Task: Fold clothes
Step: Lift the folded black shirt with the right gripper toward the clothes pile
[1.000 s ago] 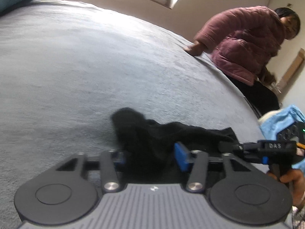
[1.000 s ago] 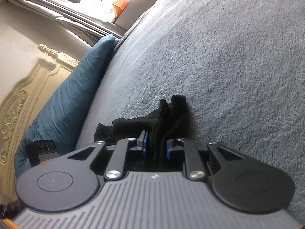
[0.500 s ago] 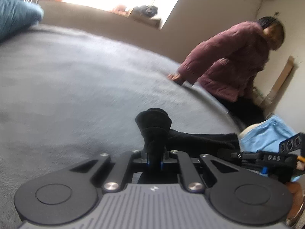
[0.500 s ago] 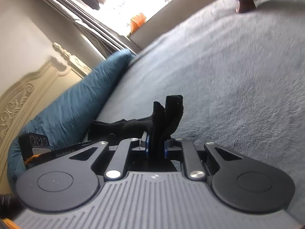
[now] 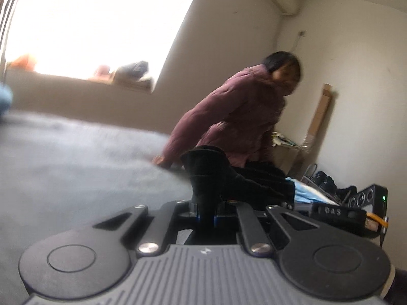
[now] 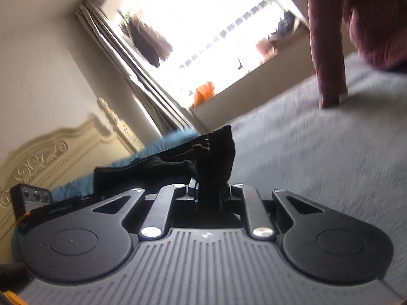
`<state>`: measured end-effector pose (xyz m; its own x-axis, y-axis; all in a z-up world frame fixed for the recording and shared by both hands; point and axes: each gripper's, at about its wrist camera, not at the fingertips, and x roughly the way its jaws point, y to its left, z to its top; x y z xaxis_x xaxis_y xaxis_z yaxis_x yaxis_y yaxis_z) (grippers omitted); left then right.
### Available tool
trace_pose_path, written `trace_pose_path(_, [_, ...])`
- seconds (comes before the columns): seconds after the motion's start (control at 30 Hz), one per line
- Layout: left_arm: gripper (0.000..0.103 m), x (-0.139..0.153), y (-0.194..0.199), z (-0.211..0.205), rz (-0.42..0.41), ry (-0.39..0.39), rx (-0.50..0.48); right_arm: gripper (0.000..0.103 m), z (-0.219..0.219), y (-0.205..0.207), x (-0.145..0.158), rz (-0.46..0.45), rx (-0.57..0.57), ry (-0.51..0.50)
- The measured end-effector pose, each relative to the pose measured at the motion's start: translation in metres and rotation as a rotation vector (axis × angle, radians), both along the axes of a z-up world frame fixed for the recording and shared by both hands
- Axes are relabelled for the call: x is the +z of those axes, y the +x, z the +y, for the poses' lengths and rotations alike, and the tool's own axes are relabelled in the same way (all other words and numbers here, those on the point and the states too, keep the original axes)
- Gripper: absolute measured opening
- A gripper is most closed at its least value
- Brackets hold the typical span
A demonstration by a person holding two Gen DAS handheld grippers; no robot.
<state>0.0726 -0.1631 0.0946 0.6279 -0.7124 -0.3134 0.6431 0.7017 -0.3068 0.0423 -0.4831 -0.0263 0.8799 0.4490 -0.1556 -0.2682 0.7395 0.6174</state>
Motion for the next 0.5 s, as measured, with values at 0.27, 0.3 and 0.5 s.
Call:
trace_pose_path(0.27, [0.009,0.092,-0.074,-0.049,-0.122,-0.044,-0.129,0.011,-0.039,-0.064,0.081,-0.185,-0.104,-0.043])
trace_pose_path(0.3, [0.009,0.102,-0.082,-0.054,-0.120,-0.065,-0.158,0.011,-0.045,-0.076,0.091,-0.205,-0.119,-0.055])
trace_pose_path(0.5, [0.009,0.153,-0.129,-0.108,-0.106,-0.077,-0.322,0.011,-0.086,-0.157,0.140,-0.302,-0.238,-0.133])
